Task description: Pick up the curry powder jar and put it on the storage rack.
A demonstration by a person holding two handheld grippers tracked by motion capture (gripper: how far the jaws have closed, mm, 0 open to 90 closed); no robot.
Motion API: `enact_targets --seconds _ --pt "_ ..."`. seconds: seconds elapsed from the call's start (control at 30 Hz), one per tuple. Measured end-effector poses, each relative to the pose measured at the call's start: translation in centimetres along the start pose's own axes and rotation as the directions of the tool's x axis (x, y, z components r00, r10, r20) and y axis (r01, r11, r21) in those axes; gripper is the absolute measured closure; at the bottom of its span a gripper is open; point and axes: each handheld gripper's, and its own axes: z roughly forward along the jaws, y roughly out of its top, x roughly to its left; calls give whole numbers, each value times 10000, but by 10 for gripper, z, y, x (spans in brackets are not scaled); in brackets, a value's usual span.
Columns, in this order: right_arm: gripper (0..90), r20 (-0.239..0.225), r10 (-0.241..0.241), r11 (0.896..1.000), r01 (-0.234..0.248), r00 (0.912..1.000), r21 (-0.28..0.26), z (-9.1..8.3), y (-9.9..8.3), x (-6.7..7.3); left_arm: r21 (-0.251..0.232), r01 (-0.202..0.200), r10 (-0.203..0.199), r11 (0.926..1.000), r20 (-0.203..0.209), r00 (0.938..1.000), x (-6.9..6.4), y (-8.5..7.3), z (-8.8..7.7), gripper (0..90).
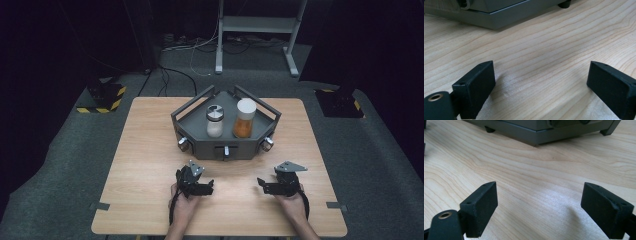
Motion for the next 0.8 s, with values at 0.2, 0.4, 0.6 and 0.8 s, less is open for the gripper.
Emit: enact_targets --seconds 0.2,0.4,0.6,0.8 --pt "132 99 -99 9999 97 9999 131 4 -2 6 5 -6 6 10000 -1 10000 0 0 0 82" --pt "130 152 -250 9995 246 9996 213 4 -4 11 3 -4 4 10000 -2 10000 0 0 0 82" --pt "119 227 -356 9981 344 9991 505 6 0 13 6 -6 6 10000 -2 10000 0 0 0 82" --pt "112 323 -488 9972 469 9983 584 7 2 17 8 -11 11 10000 -2 10000 0 0 0 82"
